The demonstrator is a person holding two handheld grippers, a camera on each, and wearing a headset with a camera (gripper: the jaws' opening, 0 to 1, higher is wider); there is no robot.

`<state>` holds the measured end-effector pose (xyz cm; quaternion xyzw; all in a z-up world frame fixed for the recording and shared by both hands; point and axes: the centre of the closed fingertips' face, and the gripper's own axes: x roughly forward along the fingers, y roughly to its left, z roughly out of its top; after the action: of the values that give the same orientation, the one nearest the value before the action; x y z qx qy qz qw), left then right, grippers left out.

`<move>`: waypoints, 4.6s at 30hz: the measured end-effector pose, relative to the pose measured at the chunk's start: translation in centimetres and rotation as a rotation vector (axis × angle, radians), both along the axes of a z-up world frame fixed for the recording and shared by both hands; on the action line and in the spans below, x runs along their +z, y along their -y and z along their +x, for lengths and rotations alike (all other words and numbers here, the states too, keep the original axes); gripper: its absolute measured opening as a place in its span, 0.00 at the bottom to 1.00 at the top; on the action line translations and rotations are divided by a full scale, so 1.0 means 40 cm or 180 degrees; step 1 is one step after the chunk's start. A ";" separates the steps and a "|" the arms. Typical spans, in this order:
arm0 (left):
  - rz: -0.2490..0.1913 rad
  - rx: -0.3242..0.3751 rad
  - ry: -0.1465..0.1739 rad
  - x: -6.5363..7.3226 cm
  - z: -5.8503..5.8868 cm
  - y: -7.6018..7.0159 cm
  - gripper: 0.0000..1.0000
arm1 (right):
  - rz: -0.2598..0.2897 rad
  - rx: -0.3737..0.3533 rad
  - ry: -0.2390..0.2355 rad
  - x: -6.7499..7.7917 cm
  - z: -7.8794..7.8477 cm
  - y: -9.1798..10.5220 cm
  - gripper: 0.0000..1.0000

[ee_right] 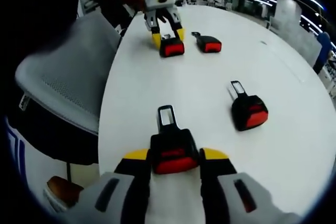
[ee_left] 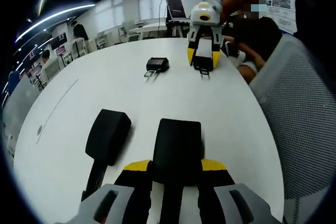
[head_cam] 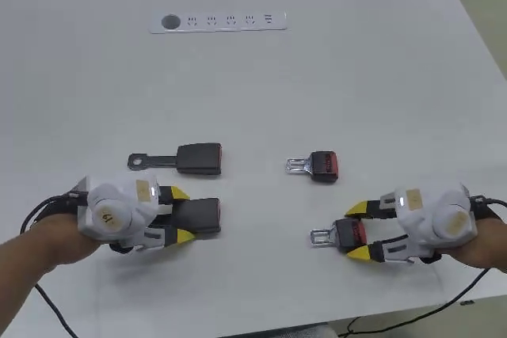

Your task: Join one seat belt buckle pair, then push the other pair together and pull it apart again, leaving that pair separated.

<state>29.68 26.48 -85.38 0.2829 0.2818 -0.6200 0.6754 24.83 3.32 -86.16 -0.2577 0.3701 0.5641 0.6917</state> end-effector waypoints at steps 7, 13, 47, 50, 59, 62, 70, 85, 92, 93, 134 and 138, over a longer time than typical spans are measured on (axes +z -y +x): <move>0.0037 -0.0081 -0.0075 -0.004 -0.024 0.009 0.34 | 0.0087 -0.0087 -0.0044 0.001 0.007 -0.018 0.36; 0.0087 -0.0093 -0.0096 -0.009 -0.027 0.010 0.34 | 0.0069 -0.0048 -0.0008 -0.002 0.019 -0.058 0.36; 0.0041 -0.0011 -0.0136 -0.016 -0.029 0.014 0.34 | 0.0587 -0.0099 0.0085 0.013 0.079 -0.245 0.36; 0.0040 -0.0008 -0.0140 -0.015 -0.029 0.014 0.34 | 0.0619 -0.0097 0.0090 0.013 0.081 -0.265 0.36; 0.0026 0.0012 -0.0149 -0.016 -0.029 0.013 0.35 | 0.0692 -0.0077 0.0124 0.010 0.089 -0.319 0.35; 0.0032 0.0012 -0.0147 -0.015 -0.029 0.012 0.35 | 0.0716 -0.0052 0.0122 0.008 0.090 -0.338 0.35; 0.0006 0.0059 -0.0145 -0.014 -0.027 0.012 0.34 | 0.0738 -0.0038 0.0124 0.005 0.096 -0.365 0.36; 0.0043 -0.0058 -0.0114 -0.015 -0.028 0.011 0.34 | 0.0723 -0.0067 0.0109 0.000 0.093 -0.395 0.35; 0.0033 -0.0118 -0.0131 -0.017 -0.028 0.012 0.34 | 0.0713 -0.0067 0.0106 0.002 0.094 -0.410 0.35; 0.0028 -0.0124 -0.0133 -0.016 -0.028 0.013 0.34 | 0.0721 -0.0069 0.0101 0.002 0.095 -0.413 0.35; -0.0061 -0.0268 -0.0236 -0.016 -0.027 0.001 0.33 | 0.0784 0.0021 0.0154 0.001 0.091 -0.432 0.35; -0.0082 -0.0287 -0.0249 -0.015 -0.028 0.000 0.33 | 0.0793 0.0039 0.0170 0.002 0.090 -0.432 0.34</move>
<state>28.54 26.48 -86.00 0.2621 0.2870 -0.6639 0.6389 28.43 20.59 -86.09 -0.1870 0.2770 0.6028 0.7245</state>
